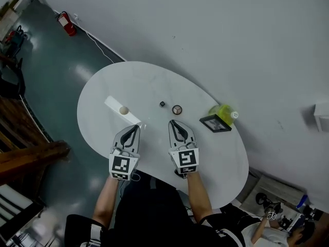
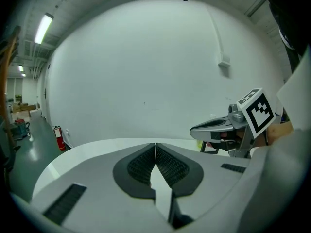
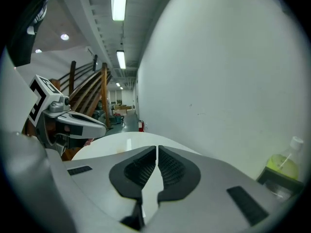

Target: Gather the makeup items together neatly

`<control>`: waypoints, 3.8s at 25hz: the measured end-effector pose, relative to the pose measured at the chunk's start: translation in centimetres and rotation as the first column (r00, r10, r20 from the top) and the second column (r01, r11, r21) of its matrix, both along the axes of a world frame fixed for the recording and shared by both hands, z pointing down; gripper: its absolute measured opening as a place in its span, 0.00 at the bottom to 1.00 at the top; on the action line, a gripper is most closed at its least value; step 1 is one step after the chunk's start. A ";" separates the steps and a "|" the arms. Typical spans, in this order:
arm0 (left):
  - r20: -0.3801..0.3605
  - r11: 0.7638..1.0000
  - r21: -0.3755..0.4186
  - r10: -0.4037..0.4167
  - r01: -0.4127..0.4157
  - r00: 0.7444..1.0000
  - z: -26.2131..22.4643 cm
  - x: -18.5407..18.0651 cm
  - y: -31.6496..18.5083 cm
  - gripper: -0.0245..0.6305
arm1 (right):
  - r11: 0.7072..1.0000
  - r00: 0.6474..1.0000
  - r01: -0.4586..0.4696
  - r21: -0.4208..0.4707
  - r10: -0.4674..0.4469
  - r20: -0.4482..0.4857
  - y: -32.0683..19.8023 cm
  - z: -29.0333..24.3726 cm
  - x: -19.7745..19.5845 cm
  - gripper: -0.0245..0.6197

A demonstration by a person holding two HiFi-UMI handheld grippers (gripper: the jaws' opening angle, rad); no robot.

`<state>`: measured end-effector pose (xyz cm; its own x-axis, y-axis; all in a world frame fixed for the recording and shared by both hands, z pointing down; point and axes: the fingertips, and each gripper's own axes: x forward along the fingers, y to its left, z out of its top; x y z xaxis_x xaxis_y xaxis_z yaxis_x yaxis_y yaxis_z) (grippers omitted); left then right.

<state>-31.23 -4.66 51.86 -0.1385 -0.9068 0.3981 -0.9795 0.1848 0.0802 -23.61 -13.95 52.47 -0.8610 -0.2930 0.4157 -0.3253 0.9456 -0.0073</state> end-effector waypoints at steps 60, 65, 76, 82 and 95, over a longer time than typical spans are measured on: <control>-0.057 0.994 -0.039 0.097 -0.099 0.994 2.2 2.6 0.4 0.07 | 0.999 0.987 0.009 0.053 0.000 -0.162 -1.5 2.4 1.3 0.20; -0.031 0.988 -0.019 0.154 -0.154 0.988 0.7 7.8 0.3 0.07 | 0.997 0.988 -0.046 0.066 0.055 -0.143 -0.6 0.5 7.3 0.20; -0.003 0.958 0.021 0.285 -0.285 0.959 -1.6 20.4 0.4 0.07 | 0.979 0.972 -0.186 0.087 0.196 -0.129 1.5 -1.7 22.3 0.20; 0.002 0.944 0.042 0.327 -0.327 0.945 -2.4 26.8 1.3 0.07 | 0.967 0.961 -0.236 0.095 0.247 -0.126 3.3 -2.6 29.6 0.20; 0.032 0.954 0.048 0.295 -0.296 0.955 -3.0 34.0 5.2 0.07 | 0.974 0.970 -0.207 0.091 0.216 -0.108 7.9 -2.6 37.3 0.20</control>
